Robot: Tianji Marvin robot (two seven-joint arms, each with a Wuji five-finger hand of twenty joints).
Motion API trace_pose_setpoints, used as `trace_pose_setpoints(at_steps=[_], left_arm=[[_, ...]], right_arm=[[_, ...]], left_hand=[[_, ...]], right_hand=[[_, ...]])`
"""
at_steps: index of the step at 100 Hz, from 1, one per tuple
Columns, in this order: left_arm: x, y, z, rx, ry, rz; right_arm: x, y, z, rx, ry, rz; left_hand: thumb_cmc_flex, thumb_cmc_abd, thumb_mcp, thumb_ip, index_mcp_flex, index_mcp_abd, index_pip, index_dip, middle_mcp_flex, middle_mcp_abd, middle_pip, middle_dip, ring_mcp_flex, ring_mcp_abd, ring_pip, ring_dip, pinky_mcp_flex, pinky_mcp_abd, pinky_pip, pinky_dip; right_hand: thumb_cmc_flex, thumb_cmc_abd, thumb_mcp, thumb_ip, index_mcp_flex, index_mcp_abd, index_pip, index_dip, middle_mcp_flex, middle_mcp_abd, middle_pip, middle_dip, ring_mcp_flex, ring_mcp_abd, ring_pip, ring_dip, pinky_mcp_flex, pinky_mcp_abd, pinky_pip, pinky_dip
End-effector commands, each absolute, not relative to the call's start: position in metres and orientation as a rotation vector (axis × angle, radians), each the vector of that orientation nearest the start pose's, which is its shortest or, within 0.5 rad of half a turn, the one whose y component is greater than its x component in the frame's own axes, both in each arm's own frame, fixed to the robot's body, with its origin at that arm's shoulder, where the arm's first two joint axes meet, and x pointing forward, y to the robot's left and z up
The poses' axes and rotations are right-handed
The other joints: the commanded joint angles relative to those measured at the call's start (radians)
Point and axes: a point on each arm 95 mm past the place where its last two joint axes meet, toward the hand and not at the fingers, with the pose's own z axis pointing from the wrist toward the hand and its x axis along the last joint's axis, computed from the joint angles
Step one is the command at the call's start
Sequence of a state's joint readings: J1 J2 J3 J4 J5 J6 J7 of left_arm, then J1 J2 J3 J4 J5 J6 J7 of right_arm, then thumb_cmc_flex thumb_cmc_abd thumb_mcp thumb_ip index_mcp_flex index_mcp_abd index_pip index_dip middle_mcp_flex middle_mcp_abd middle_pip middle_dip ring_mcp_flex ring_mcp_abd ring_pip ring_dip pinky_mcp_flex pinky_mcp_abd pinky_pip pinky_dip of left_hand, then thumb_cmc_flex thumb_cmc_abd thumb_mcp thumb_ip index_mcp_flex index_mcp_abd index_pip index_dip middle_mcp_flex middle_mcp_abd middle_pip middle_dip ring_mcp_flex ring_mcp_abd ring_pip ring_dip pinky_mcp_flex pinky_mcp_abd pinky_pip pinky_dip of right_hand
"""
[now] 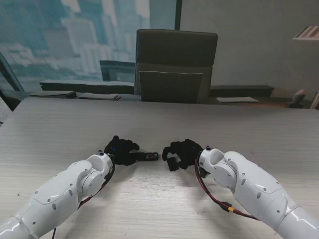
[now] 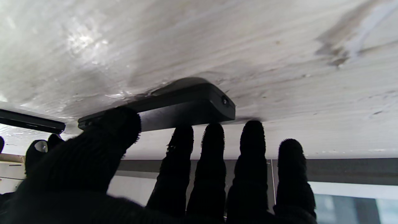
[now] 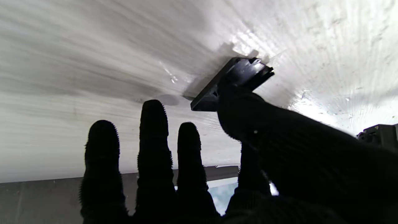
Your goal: Install the batteries into the remote control and close the cover
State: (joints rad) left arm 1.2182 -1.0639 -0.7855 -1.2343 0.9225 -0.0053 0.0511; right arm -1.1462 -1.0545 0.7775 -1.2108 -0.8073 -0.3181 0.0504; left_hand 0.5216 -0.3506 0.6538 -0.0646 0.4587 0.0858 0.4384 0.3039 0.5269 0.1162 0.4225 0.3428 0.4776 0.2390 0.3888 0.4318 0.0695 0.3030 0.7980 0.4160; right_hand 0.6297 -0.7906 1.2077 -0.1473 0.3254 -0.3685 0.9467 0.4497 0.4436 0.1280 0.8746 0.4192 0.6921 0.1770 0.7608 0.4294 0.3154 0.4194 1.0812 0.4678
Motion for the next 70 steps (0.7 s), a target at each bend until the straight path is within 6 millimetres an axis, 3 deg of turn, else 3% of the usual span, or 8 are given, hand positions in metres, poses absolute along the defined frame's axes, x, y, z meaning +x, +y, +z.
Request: trace_pose_setpoints(at_steps=[1,27,44,70], left_arm=[[0.442,-0.033,-0.393,-1.135,1.836,-1.315],[0.442,-0.033,-0.394,-1.136,1.834,-1.318],[0.442,-0.033,-0.394,-1.141,1.834,-1.315],[0.442,-0.032,-0.394,-1.144,1.830,-1.318]], right_arm=[[0.452,0.050,-0.368,1.037,2.072,1.562],[0.451,0.054,-0.377,1.017,2.173,1.514],[0.452,0.055,-0.384,1.005,2.199,1.492],[0.454,0.051,-0.401,0.990,2.228,1.418]], left_hand=[[-0.025,0.033,-0.009,0.028,-0.006,0.010,-0.003,-0.008,0.002,0.003,0.005,-0.009,0.004,-0.003,0.012,-0.001,-0.019,-0.002,-0.005,-0.009],[-0.025,0.038,-0.016,0.028,-0.005,0.011,-0.003,-0.008,0.002,0.003,0.005,-0.008,0.004,-0.003,0.013,-0.001,-0.019,-0.002,-0.004,-0.009],[-0.024,0.040,-0.019,0.029,-0.006,0.011,-0.003,-0.008,0.001,0.004,0.005,-0.008,0.004,-0.002,0.014,-0.001,-0.019,-0.003,-0.004,-0.009],[-0.023,0.042,-0.022,0.030,-0.006,0.008,-0.004,-0.008,0.000,0.004,0.004,-0.009,0.004,-0.002,0.014,-0.001,-0.019,-0.003,-0.004,-0.009]], right_hand=[[0.039,-0.010,0.048,0.022,-0.026,-0.043,0.028,0.010,-0.038,-0.032,0.009,0.010,-0.016,-0.028,0.002,0.012,-0.012,-0.020,-0.014,0.017],[0.057,0.008,0.043,0.020,-0.056,-0.063,0.005,-0.012,-0.127,-0.039,-0.006,-0.001,-0.031,-0.043,-0.001,0.014,-0.012,-0.028,-0.029,0.026],[0.071,0.029,0.039,0.017,0.018,-0.097,-0.026,-0.059,-0.147,-0.036,-0.003,-0.009,-0.031,-0.050,0.023,0.028,-0.007,-0.030,-0.029,0.041],[0.047,-0.008,0.056,0.012,0.135,-0.029,0.003,-0.059,-0.188,-0.031,0.010,-0.009,-0.047,-0.067,0.042,0.039,-0.004,-0.055,-0.006,0.051]])
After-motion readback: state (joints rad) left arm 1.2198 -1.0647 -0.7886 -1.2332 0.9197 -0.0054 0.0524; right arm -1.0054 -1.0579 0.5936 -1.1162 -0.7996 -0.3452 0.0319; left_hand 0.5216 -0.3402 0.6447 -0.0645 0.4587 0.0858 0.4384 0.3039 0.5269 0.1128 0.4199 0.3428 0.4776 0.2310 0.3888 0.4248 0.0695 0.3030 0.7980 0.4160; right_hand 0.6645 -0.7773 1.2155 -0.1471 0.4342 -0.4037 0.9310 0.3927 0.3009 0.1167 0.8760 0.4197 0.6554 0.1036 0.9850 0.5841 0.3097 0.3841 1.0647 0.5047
